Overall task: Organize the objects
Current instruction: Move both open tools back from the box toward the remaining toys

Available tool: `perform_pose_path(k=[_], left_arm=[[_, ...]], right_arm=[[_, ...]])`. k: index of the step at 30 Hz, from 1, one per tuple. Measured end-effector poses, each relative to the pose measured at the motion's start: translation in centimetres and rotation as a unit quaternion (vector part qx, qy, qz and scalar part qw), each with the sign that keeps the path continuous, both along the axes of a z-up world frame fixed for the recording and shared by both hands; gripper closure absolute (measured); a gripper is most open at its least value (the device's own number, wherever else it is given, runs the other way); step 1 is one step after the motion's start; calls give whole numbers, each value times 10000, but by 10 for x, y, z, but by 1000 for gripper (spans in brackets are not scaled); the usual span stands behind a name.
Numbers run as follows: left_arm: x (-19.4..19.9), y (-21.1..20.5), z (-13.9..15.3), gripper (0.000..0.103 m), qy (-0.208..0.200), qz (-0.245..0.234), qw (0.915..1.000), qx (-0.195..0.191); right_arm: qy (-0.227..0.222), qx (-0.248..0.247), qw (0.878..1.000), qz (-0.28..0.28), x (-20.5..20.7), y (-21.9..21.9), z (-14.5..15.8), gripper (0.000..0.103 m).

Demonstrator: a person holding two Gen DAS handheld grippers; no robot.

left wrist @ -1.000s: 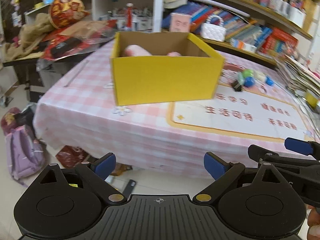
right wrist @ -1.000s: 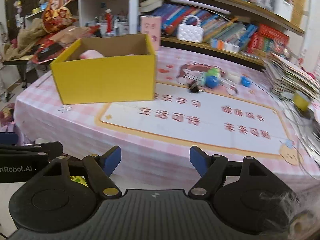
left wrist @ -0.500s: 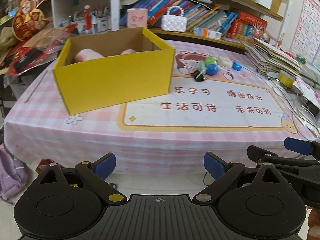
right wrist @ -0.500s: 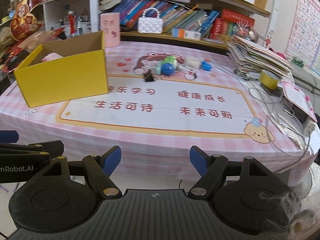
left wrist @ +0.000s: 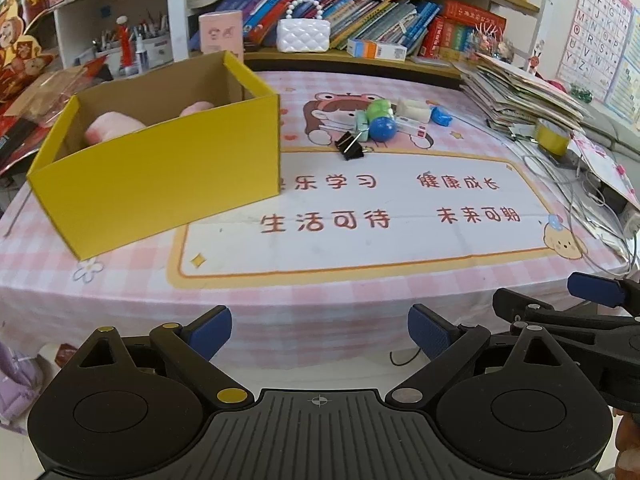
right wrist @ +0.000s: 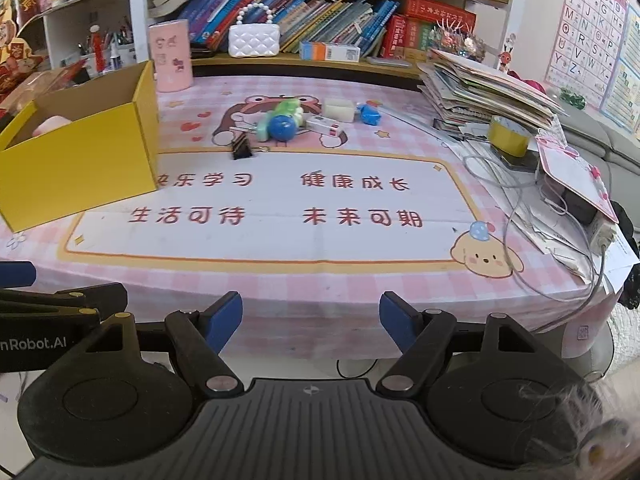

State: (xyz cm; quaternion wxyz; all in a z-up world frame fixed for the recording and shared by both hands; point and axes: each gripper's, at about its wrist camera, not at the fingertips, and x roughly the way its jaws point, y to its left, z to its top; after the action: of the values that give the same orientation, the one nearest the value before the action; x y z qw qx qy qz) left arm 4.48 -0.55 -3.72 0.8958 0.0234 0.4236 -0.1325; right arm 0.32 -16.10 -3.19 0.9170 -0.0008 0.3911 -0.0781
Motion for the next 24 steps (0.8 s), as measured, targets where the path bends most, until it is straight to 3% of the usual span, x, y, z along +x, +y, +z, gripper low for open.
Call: perform_pose_path(k=[11, 24], left_arm=[[34, -29, -8, 6, 159, 52, 9999, 31], [96, -62, -9, 6, 186, 555, 9982, -88]], right_arm=[[208, 15, 9998, 27, 39, -31, -8, 28], [231, -114, 9983, 519, 120, -66, -4, 28]])
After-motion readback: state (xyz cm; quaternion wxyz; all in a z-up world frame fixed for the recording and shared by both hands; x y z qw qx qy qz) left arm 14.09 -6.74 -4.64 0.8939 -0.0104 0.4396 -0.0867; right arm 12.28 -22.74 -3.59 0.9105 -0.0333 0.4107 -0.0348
